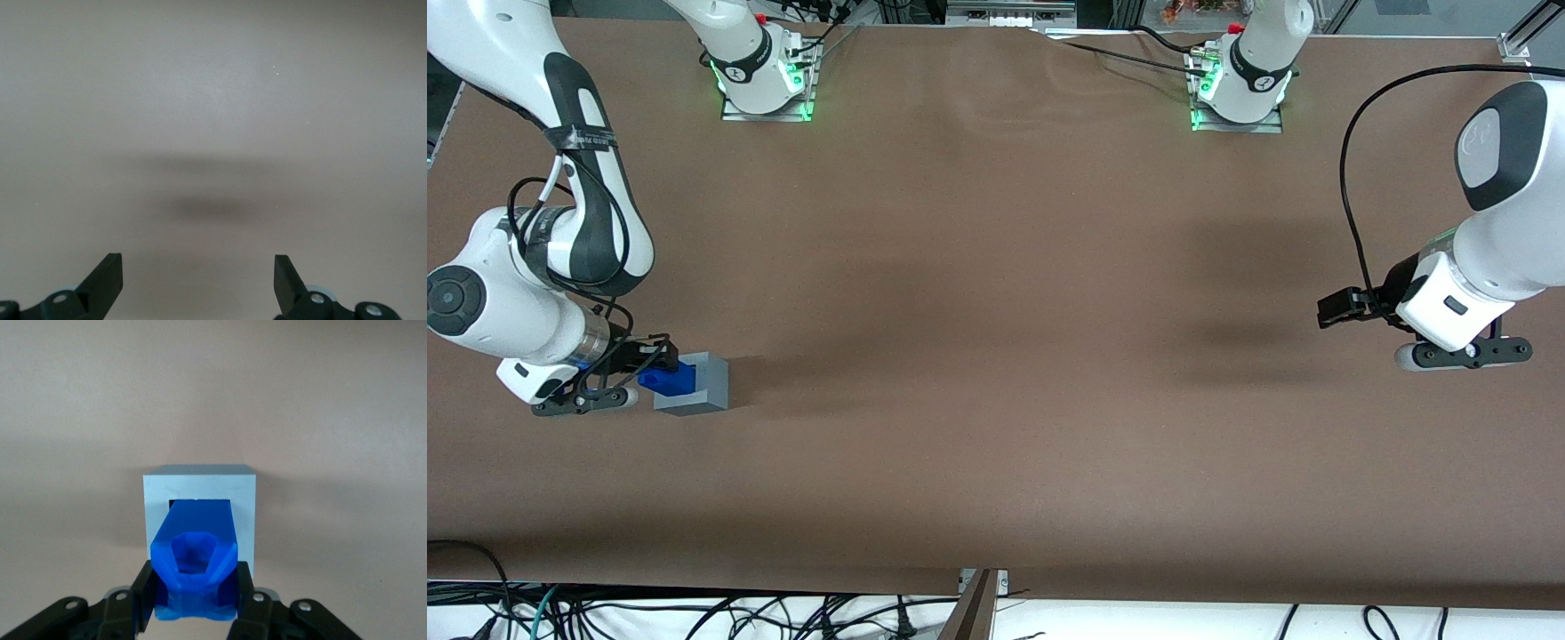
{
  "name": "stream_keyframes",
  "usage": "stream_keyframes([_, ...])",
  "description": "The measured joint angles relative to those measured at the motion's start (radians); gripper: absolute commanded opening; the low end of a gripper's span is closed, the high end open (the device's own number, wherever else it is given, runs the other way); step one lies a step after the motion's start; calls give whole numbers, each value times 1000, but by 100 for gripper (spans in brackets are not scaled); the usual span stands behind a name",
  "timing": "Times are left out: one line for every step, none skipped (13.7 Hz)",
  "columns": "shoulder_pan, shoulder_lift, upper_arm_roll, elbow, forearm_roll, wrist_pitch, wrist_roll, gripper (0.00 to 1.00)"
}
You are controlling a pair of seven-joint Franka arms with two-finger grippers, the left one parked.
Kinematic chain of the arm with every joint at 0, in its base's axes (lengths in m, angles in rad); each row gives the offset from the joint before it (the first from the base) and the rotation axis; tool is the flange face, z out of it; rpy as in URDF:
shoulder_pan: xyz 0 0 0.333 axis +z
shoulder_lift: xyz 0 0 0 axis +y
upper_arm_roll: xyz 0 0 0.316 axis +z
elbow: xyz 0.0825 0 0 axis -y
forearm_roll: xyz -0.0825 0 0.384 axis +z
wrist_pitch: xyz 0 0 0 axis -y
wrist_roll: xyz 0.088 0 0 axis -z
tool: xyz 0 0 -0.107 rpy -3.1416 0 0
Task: Insert blue part into gray base with right arm
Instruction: 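Lower the blue part into the gray base's square opening, then open the right gripper to release the blue part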
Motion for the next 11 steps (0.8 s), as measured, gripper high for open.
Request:
stream_keyframes([0, 4, -2, -16, 0, -4, 5, 20])
stream_keyframes([0, 1, -2, -19, 0, -7, 8, 20])
stream_keyframes([0, 1, -2, -20, 0, -7, 9, 20])
stream_keyframes([0, 1, -2, -20, 0, -7, 9, 20])
stream_keyframes([0, 1, -2, -20, 0, -7, 9, 23])
stream_keyframes([0, 1, -2, -20, 0, -7, 9, 88])
stream_keyframes([0, 1, -2, -20, 0, -7, 9, 100])
stream_keyframes([0, 1, -2, -21, 0, -7, 10, 100])
stream_keyframes([0, 4, -2, -23, 0, -5, 10, 100])
stream_keyframes([0, 5, -2, -22, 0, -2, 11, 100])
stream_keyframes([0, 2, -2, -18, 0, -1, 11, 100])
